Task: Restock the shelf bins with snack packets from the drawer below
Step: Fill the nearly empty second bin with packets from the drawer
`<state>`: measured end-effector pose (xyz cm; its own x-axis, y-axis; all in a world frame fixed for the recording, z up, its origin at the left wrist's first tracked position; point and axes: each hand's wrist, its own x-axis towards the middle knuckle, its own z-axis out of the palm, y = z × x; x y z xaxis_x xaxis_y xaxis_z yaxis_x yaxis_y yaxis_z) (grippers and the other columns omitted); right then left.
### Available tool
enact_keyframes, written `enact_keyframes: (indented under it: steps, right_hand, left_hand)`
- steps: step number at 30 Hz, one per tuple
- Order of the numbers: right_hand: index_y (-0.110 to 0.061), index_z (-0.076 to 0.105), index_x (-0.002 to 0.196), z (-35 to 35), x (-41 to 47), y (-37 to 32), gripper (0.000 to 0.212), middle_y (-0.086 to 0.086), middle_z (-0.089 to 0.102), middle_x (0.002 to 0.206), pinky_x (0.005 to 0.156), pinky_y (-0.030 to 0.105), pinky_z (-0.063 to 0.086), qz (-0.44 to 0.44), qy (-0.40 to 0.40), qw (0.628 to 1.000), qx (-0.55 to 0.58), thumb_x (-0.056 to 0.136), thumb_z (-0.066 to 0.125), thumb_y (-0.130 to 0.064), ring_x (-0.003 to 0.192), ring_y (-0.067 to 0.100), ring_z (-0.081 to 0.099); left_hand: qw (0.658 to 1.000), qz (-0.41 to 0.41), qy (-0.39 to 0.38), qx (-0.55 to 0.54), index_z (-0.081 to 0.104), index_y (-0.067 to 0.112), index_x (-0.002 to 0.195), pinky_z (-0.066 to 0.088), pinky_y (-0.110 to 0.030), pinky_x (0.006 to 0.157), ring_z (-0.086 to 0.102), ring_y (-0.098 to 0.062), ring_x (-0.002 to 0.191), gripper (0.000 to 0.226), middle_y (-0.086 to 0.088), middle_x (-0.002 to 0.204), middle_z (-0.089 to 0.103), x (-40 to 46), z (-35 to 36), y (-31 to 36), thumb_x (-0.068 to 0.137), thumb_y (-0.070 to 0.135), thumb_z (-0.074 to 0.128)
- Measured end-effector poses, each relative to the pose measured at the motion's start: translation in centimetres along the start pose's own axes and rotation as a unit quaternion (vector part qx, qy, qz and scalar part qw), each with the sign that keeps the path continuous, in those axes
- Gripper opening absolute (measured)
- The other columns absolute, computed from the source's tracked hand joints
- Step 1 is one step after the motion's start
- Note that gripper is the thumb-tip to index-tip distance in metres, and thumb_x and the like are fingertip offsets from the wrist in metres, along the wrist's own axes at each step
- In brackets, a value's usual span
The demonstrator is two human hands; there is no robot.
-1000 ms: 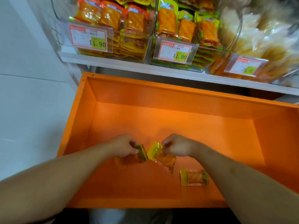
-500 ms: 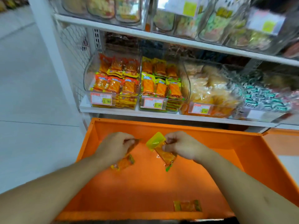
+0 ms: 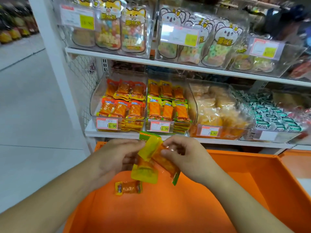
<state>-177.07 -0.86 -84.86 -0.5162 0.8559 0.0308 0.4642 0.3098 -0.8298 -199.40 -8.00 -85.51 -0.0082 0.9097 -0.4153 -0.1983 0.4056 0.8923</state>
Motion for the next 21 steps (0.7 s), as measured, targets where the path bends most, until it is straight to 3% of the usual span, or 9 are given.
enact_keyframes:
  steps: [4, 9, 13, 15, 18, 21]
  right_hand:
    - [-0.031, 0.077, 0.103, -0.1, 1.2, -0.1, 0.013, -0.012, 0.059, 0.075, 0.065, 0.016, 0.039, -0.088, 0.01, 0.989, -0.116, 0.09, 0.08, -0.028, 0.071, 0.005, 0.054]
    - [-0.036, 0.078, 0.12, 0.1, 2.6, 0.3, 0.031, -0.01, 0.054, 0.091, 0.072, 0.016, 0.04, -0.167, -0.075, 0.969, -0.163, 0.093, 0.076, -0.022, 0.084, 0.007, 0.055]
    - [-0.034, 0.08, 0.116, 0.5, 3.0, 0.5, 0.031, -0.011, 0.055, 0.093, 0.072, 0.027, 0.048, -0.158, -0.073, 0.977, -0.121, 0.087, 0.082, -0.022, 0.086, 0.012, 0.058]
    - [-0.031, 0.079, 0.114, 0.8, 3.1, 0.5, 0.033, -0.012, 0.058, 0.097, 0.076, 0.025, 0.048, -0.143, -0.058, 0.981, -0.115, 0.082, 0.086, -0.025, 0.092, 0.011, 0.061]
    - [-0.028, 0.07, 0.126, 1.4, 2.8, 0.7, 0.053, -0.013, 0.054, 0.116, 0.094, 0.016, 0.043, -0.12, -0.012, 0.983, -0.141, 0.077, 0.089, -0.034, 0.115, 0.005, 0.055]
    - [-0.03, 0.055, 0.14, 1.0, 2.8, 0.7, 0.071, -0.014, 0.049, 0.132, 0.109, 0.024, 0.042, -0.042, 0.012, 0.993, -0.114, 0.079, 0.087, -0.046, 0.129, 0.003, 0.047]
  left_hand:
    - [0.997, 0.0, -0.064, 0.049, 0.077, 0.012, 0.117, 0.056, -0.046, 0.096, 0.072, -0.035, 0.111, 0.038, -0.018, 0.115, 0.076, 0.7, 0.0, 0.3, 0.08, 0.022, 0.081]
    - [0.986, 0.007, -0.107, 0.131, 0.074, 0.026, 0.123, 0.048, -0.05, 0.112, 0.07, -0.022, 0.119, 0.048, -0.005, 0.123, 0.075, 2.3, -0.8, -0.4, 0.077, 0.026, 0.088]
    - [0.982, 0.003, -0.118, 0.151, 0.074, 0.026, 0.124, 0.047, -0.052, 0.113, 0.069, -0.022, 0.119, 0.051, -0.006, 0.121, 0.075, 2.9, -1.1, -0.9, 0.075, 0.025, 0.088]
    - [0.979, 0.001, -0.118, 0.165, 0.073, 0.023, 0.124, 0.048, -0.053, 0.111, 0.07, -0.023, 0.117, 0.049, -0.007, 0.119, 0.076, 2.9, -1.0, -1.2, 0.077, 0.021, 0.088]
    - [0.98, 0.012, -0.103, 0.171, 0.073, 0.021, 0.121, 0.05, -0.053, 0.109, 0.072, -0.024, 0.114, 0.042, -0.008, 0.115, 0.078, 2.6, -0.7, -1.3, 0.082, 0.012, 0.085]
    - [0.98, 0.028, -0.104, 0.169, 0.071, 0.021, 0.125, 0.051, -0.048, 0.109, 0.071, -0.021, 0.115, 0.041, -0.004, 0.117, 0.077, 2.2, -0.7, -0.7, 0.088, 0.004, 0.079]
